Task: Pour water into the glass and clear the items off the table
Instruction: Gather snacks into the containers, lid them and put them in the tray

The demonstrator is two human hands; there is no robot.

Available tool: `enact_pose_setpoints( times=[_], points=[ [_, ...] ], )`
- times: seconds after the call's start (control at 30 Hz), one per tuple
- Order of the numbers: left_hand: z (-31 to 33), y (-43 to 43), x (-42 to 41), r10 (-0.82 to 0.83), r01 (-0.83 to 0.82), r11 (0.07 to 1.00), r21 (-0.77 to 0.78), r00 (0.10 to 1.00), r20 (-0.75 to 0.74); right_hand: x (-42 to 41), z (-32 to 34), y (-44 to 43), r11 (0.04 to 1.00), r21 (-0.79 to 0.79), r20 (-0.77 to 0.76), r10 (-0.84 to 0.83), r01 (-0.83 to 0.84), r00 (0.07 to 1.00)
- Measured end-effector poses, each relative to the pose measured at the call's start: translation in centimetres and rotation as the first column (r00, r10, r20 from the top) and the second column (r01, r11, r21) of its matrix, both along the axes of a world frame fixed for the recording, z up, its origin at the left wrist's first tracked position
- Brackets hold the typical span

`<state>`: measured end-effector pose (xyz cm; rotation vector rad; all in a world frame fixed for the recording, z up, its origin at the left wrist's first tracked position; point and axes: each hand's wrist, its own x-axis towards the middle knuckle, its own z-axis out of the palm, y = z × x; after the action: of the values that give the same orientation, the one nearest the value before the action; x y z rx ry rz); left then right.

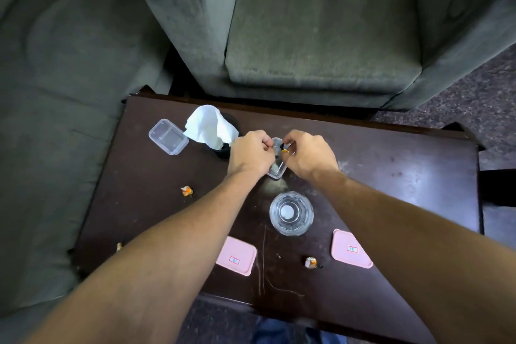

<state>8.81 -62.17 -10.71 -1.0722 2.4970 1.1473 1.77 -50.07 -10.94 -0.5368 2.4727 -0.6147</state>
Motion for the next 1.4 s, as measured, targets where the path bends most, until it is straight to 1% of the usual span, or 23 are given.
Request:
enact_pose_setpoints(
  times=[0.2, 0.27, 0.33, 0.4, 0.43, 0.5, 0.53, 0.63, 0.73, 0.9, 0.97, 1.03, 1.23, 1.3, 1.4],
  points=[
    [-0.2, 0.7, 1.6, -0.059, 0.046, 0.993, -0.104, 0.991, -0.123, -0.1, -0.1, 0.4, 1.0, -0.024, -0.025, -0.007, 0.007, 1.0],
    [-0.2, 0.6, 2.2, -0.051, 0.035, 0.993, -0.117, 0.989, -0.138, -0.1, 0.1, 0.3, 0.999, -0.031, -0.031, -0.01, 0.009, 0.999],
    [-0.1, 0.4, 3.0, -0.052, 0.033, 0.99, -0.135, 0.988, -0.144, -0.1, 0.3, 0.6, 0.998, -0.037, -0.028, -0.049, 0.048, 0.998],
    [-0.1, 0.4, 4.0, -0.065, 0.041, 0.986, -0.163, 0.987, -0.144, 0.1, 0.5, 1.8, 0.996, 0.011, -0.037, -0.085, 0.085, 0.996],
    [-0.2, 0.5, 4.7, -0.076, 0.05, 0.982, -0.18, 0.987, -0.139, 0.3, 0.5, 2.7, 0.993, 0.067, -0.046, -0.091, 0.094, 0.995],
    [-0.4, 1.0, 5.9, -0.072, 0.046, 0.977, -0.206, 0.99, -0.122, 1.0, 0.5, 5.0, 0.974, 0.198, -0.041, -0.104, 0.111, 0.994],
    [-0.5, 1.3, 6.5, -0.041, 0.018, 0.978, -0.21, 0.993, -0.106, 1.5, 0.5, 6.0, 0.962, 0.252, -0.016, -0.106, 0.107, 0.994],
    [-0.7, 2.4, 8.3, 0.045, -0.049, 0.977, -0.205, 0.999, -0.023, 3.6, 0.5, 8.1, 0.936, 0.352, 0.102, -0.056, 0.016, 0.993],
    [-0.7, 3.6, 10.3, 0.043, -0.029, 0.978, -0.205, 0.997, 0.064, 5.8, 0.5, 9.4, 0.914, 0.399, 0.187, -0.006, -0.07, 0.982],
    [-0.7, 6.1, 14.0, 0.075, -0.043, 0.983, -0.181, 0.982, 0.175, 9.4, 0.4, 11.2, 0.897, 0.415, 0.267, 0.04, -0.152, 0.963],
    [-1.0, 7.1, 15.3, 0.089, -0.053, 0.983, -0.178, 0.976, 0.199, 10.8, 0.0, 12.0, 0.878, 0.441, 0.252, 0.08, -0.187, 0.964],
    [-1.5, 7.7, 16.3, 0.084, -0.043, 0.981, -0.189, 0.974, 0.21, 12.3, -0.7, 12.6, 0.85, 0.469, 0.193, 0.165, -0.239, 0.967],
    [-3.2, 6.3, 16.9, 0.046, -0.004, 0.974, -0.226, 0.983, 0.18, 15.1, -2.7, 11.7, 0.8, 0.483, 0.097, 0.355, -0.356, 0.93],
    [-3.2, 5.7, 16.7, 0.031, 0.008, 0.972, -0.235, 0.987, 0.16, 14.9, -2.7, 11.3, 0.797, 0.491, 0.087, 0.357, -0.351, 0.93],
    [-3.1, 4.9, 16.3, 0.007, 0.029, 0.972, -0.235, 0.989, 0.15, 13.2, -1.8, 12.1, 0.802, 0.539, 0.044, 0.279, -0.258, 0.959]
  ],
)
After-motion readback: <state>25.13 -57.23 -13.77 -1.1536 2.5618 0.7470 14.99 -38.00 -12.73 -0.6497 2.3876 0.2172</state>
